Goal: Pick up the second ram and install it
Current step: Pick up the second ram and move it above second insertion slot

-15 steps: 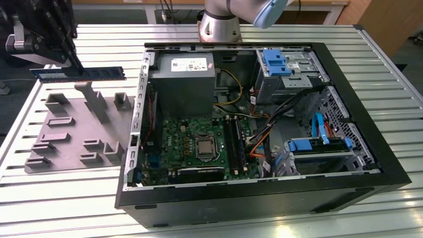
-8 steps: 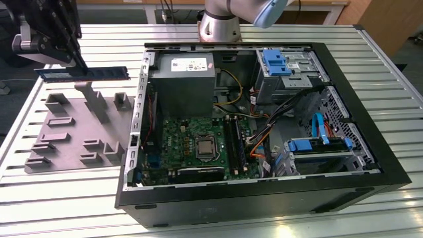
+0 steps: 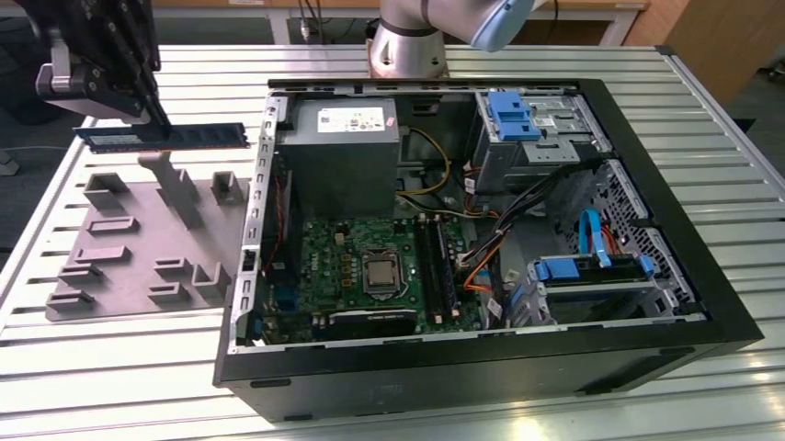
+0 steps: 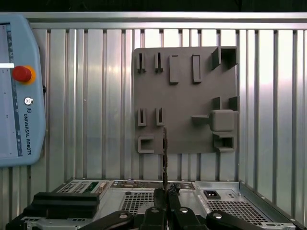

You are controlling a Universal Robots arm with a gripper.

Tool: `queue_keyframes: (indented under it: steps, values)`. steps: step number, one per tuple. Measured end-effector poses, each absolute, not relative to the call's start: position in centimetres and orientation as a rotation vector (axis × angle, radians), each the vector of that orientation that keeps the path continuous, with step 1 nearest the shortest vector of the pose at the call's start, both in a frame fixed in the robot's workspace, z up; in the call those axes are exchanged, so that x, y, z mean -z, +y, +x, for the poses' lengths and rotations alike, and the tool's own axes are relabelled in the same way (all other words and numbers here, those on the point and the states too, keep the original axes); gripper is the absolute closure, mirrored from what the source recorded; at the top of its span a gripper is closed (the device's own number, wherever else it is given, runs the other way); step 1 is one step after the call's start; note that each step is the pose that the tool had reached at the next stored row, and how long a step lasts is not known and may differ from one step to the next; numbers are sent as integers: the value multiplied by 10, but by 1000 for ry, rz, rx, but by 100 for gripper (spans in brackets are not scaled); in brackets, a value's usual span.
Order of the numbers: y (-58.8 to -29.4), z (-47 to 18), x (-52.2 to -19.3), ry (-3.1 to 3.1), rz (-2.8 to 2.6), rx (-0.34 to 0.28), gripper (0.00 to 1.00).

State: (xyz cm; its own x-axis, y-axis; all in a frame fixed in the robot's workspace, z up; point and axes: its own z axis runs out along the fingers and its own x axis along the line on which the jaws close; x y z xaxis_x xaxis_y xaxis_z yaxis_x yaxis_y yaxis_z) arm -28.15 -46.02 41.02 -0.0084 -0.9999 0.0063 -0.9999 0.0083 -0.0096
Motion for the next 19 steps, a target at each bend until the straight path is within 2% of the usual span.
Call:
queue_keyframes:
  steps: [19]
  values:
    - [-460, -275, -410, 2229, -2211, 18, 86]
